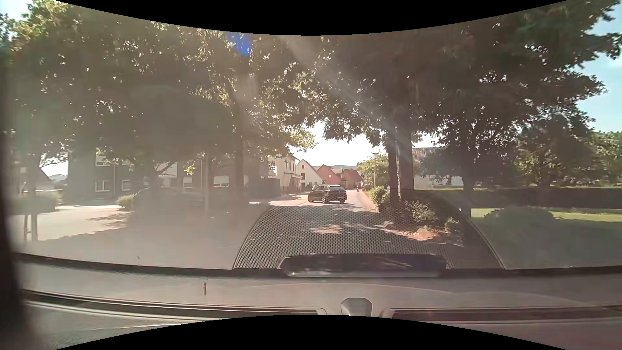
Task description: Follow the waypoints while adhering to traffic rules and regulations
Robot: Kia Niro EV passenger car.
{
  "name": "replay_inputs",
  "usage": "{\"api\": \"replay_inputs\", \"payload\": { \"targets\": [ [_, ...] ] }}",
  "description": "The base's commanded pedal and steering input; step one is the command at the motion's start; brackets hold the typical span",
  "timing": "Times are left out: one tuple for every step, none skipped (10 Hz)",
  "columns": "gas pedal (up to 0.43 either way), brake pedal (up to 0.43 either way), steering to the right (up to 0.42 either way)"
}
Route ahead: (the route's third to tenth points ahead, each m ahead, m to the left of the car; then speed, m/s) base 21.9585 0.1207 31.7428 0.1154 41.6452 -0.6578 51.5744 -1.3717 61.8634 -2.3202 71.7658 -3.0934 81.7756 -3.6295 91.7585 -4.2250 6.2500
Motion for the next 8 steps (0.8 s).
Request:
{"api": "replay_inputs", "payload": {
  "targets": [
    [0.157, 0.006, 0.012],
    [0.157, 0.006, 0.02],
    [0.157, 0.006, 0.027],
    [0.157, 0.006, 0.029],
    [0.157, 0.006, 0.029],
    [0.157, 0.006, 0.028],
    [0.157, 0.006, 0.026],
    [0.157, 0.006, 0.025]
  ]
}}
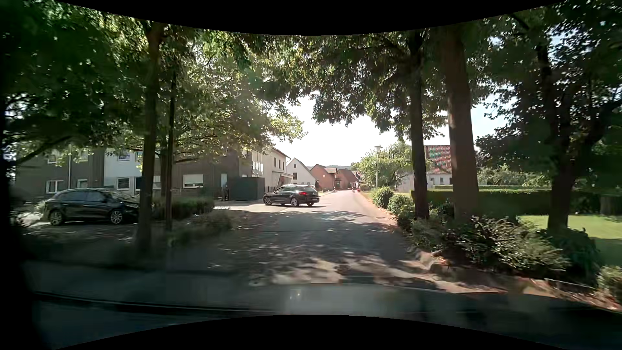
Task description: Follow the waypoints while adhering to traffic rules and regulations
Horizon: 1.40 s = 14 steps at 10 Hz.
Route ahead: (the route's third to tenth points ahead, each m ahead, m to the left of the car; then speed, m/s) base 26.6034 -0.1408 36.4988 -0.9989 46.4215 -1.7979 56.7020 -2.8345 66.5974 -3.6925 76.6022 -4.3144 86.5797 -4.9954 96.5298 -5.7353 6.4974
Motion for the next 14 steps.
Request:
{"api": "replay_inputs", "payload": {
  "targets": [
    [0.157, 0.006, 0.024],
    [0.157, 0.006, 0.023],
    [0.157, 0.006, 0.021],
    [0.157, 0.006, 0.022],
    [0.157, 0.0, 0.021],
    [0.157, 0.006, 0.021],
    [0.157, 0.006, 0.02],
    [0.157, 0.006, 0.017],
    [0.157, 0.006, 0.016],
    [0.157, 0.006, 0.015],
    [0.157, 0.006, 0.012],
    [0.157, 0.006, 0.01],
    [0.157, 0.006, 0.009],
    [0.177, 0.006, 0.008]
  ]
}}
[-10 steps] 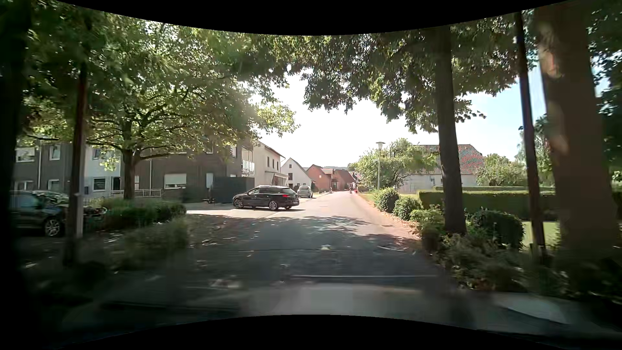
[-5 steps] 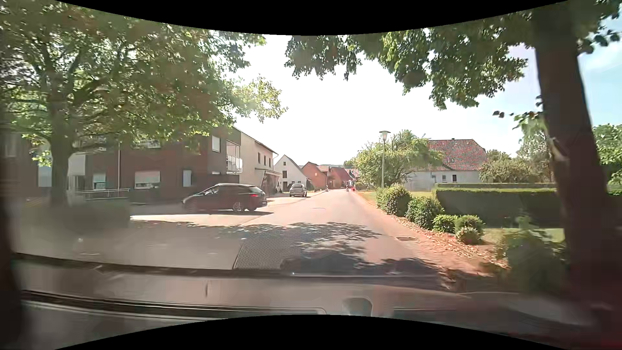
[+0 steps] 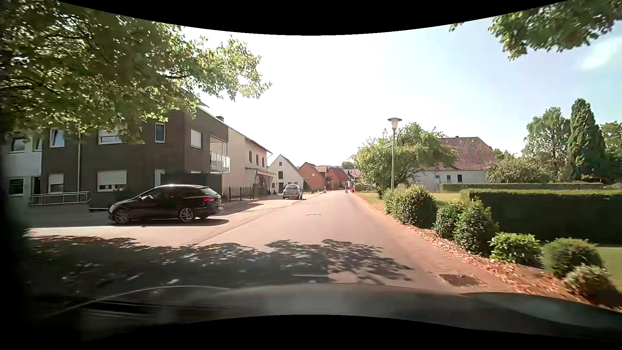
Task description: Follow the waypoints while adhering to traffic rules and regulations
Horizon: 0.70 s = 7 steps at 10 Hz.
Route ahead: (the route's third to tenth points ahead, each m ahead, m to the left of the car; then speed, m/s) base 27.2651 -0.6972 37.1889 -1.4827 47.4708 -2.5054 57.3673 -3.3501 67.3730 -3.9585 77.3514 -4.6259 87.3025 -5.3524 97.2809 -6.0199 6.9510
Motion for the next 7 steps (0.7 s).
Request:
{"api": "replay_inputs", "payload": {
  "targets": [
    [0.177, 0.006, 0.008],
    [0.177, 0.006, 0.006],
    [0.177, 0.006, 0.006],
    [0.177, 0.006, 0.005],
    [0.177, 0.006, 0.006],
    [0.177, 0.006, 0.004],
    [0.177, 0.006, 0.004]
  ]
}}
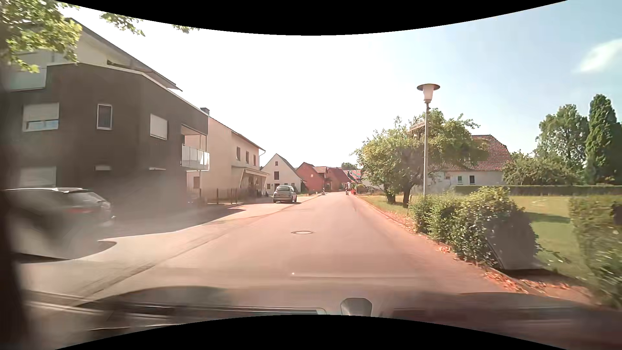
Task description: Follow the waypoints while adhering to traffic rules and regulations
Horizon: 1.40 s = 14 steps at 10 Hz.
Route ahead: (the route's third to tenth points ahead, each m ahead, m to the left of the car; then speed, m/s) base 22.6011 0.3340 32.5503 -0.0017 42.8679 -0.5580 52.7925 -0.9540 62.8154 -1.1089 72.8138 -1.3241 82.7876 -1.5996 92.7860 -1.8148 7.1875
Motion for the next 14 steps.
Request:
{"api": "replay_inputs", "payload": {
  "targets": [
    [0.177, 0.006, 0.004],
    [0.177, 0.006, 0.004],
    [0.177, 0.006, 0.004],
    [0.177, 0.006, 0.004],
    [0.177, 0.006, 0.004],
    [0.169, 0.006, 0.004],
    [0.169, 0.006, 0.004],
    [0.169, 0.006, 0.004],
    [0.169, 0.006, 0.004],
    [0.169, 0.006, 0.004],
    [0.157, 0.006, 0.004],
    [0.157, 0.006, 0.003],
    [0.15, 0.006, 0.003],
    [0.15, 0.006, 0.004]
  ]
}}
